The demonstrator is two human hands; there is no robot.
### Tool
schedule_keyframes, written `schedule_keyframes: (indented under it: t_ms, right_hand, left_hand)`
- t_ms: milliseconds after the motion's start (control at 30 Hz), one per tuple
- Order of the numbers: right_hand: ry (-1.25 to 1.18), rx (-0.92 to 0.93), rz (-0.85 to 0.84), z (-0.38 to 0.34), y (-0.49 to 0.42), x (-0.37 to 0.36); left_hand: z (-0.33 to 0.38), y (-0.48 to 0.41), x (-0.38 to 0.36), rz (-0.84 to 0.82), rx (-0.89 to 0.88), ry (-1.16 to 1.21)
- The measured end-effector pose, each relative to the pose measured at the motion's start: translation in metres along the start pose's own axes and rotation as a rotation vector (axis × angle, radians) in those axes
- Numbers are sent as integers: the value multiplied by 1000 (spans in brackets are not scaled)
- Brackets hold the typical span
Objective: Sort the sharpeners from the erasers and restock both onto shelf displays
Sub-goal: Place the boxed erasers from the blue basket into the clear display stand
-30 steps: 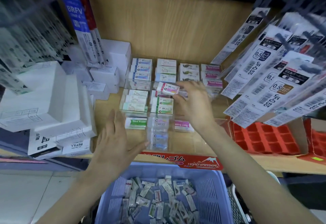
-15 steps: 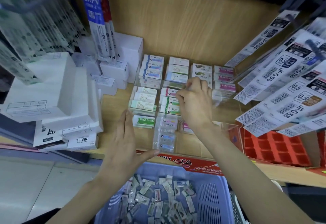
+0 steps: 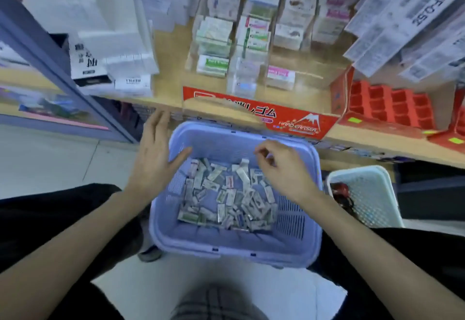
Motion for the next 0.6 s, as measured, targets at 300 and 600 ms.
schedule_keyframes:
  t_ms: [300,600]
  right_hand:
    - [-310,-493,-299,127,-27,-168]
    - [-212,-572,7,150,-115,-238]
  left_hand:
    - [-42,52,-80,-150,232,144]
    - [-52,47,-83,-98,438,598]
Point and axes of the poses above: each hand's wrist, its own y-axis away from the middle knuckle, its own x-axis out of the back of the hand, z = x × y, the point moved 4 cm from there along -y, towards the middle knuckle, and after that the axes turned 15 degrees about -y, right-handed, at the moved point
